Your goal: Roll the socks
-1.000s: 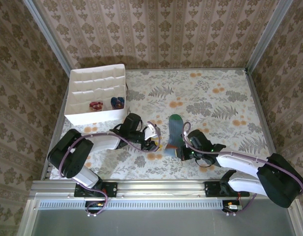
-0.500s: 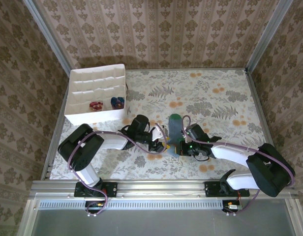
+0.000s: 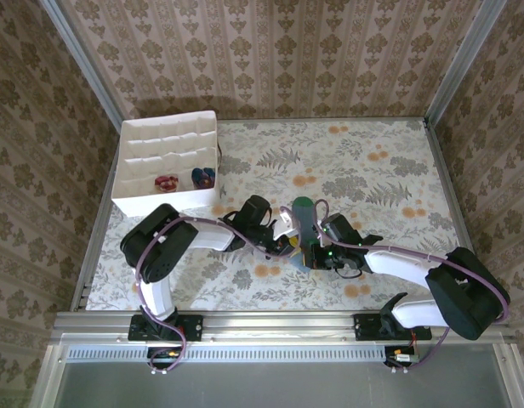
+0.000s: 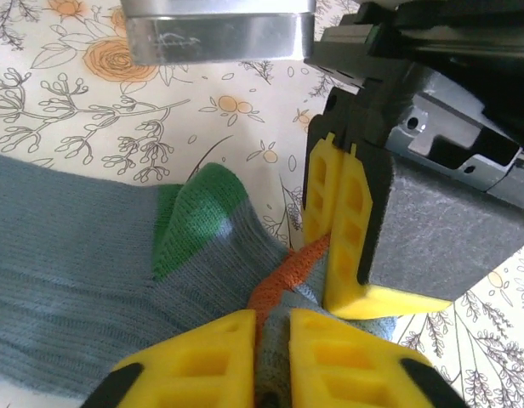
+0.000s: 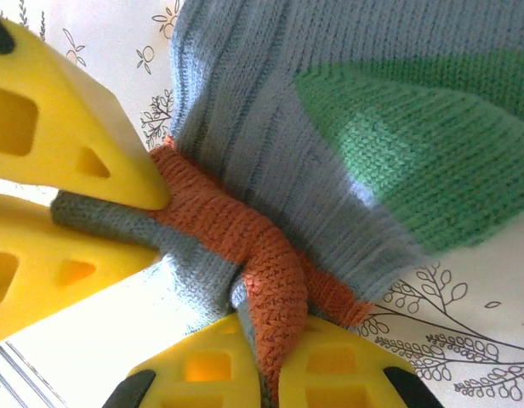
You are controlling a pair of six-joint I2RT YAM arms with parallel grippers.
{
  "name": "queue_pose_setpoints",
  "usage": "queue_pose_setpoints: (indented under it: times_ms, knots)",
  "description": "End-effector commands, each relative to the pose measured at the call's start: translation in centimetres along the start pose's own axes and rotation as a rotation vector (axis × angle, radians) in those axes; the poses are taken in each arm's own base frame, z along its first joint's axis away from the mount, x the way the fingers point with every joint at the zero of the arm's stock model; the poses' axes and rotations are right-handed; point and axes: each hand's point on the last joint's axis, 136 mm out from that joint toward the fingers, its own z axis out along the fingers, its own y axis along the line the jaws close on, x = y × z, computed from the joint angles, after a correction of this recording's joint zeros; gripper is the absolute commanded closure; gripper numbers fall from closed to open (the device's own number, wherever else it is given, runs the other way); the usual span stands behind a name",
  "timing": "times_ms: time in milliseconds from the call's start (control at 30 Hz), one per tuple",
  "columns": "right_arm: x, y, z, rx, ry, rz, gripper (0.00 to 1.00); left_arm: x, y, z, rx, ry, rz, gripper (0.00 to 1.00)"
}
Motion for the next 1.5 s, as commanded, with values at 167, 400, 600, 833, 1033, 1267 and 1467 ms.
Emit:
queue_pose_setpoints:
  times_ms: [167, 400, 600, 833, 1033, 1267, 1467]
  knots:
    - [1.4, -2.1, -0.5, 0.109, 0.059, 0.042, 0.78, 3.6, -0.4, 0.3, 0.000, 0.119, -0.164, 1.00]
    - [0.1, -2.6, -1.7, 0.174, -0.007, 0.035, 0.63, 6.0, 0.0, 0.7, -0.026, 0.186, -0.222, 1.00]
    - [0.1, -3.7, -0.4, 0.248, 0.051, 0.055, 0.61, 7.1, 0.2, 0.9, -0.045, 0.222, -0.231, 1.00]
    - [2.0, -5.9, 0.2, 0.360, 0.150, 0.077, 0.61, 6.3, 0.0, -1.0, -0.122, 0.213, -0.064, 0.90]
    - [2.7, -6.7, 0.2, 0.398, 0.187, 0.082, 0.60, 1.6, -0.8, -4.7, -0.261, 0.011, 0.294, 0.74]
    - [2.9, -6.5, 0.5, 0.398, 0.218, 0.066, 0.60, -0.5, -2.8, -6.0, -0.295, 0.056, 0.642, 0.73]
    - [2.8, -6.2, 0.7, 0.383, 0.231, 0.062, 0.60, -0.1, -3.7, -4.1, -0.267, 0.183, 0.837, 0.73]
